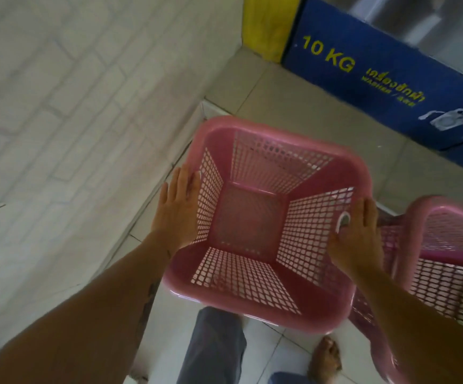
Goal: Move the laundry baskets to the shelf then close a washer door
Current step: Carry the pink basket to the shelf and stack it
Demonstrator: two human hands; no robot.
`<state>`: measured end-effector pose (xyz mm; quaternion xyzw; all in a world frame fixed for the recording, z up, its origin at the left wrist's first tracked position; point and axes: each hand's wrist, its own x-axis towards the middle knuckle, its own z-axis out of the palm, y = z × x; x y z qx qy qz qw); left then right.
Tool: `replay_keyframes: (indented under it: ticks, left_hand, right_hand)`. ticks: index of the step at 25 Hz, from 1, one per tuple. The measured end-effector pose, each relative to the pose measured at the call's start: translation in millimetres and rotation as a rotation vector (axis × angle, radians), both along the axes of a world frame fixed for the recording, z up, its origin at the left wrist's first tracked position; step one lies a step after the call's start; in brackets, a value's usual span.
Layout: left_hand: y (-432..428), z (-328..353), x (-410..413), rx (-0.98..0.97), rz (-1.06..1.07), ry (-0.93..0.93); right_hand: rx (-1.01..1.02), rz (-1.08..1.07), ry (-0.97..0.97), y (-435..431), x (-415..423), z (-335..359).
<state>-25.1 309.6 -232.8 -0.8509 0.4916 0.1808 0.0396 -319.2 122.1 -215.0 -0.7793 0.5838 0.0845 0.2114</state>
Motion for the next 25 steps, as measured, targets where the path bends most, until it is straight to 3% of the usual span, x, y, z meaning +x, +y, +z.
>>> replay_keyframes:
  ticks: [3, 7, 14, 19, 25]
  left_hand:
    - [-4, -9, 7, -0.033, -0.001, 0.043]
    - [-1, 4, 4, -0.14, 0.079, 0.073]
    - [72, 114, -23, -0.291, 0.369, 0.092]
    - [150, 221, -110, -0.412, 0.556, -0.025]
    - [257, 317, -273, -0.473, 0.828, -0.149]
  right_hand:
    - [-0.03, -0.043, -0.016, -4, 0, -10]
    - [0.013, 0.063, 0.044, -23, 3, 3]
    - [-0.022, 0.361, -0.09, -23, 9, 112]
    - [-0.032, 0.545, -0.215, 13, -13, 200]
    - [-0.048, 0.862, -0.335, 68, -69, 293]
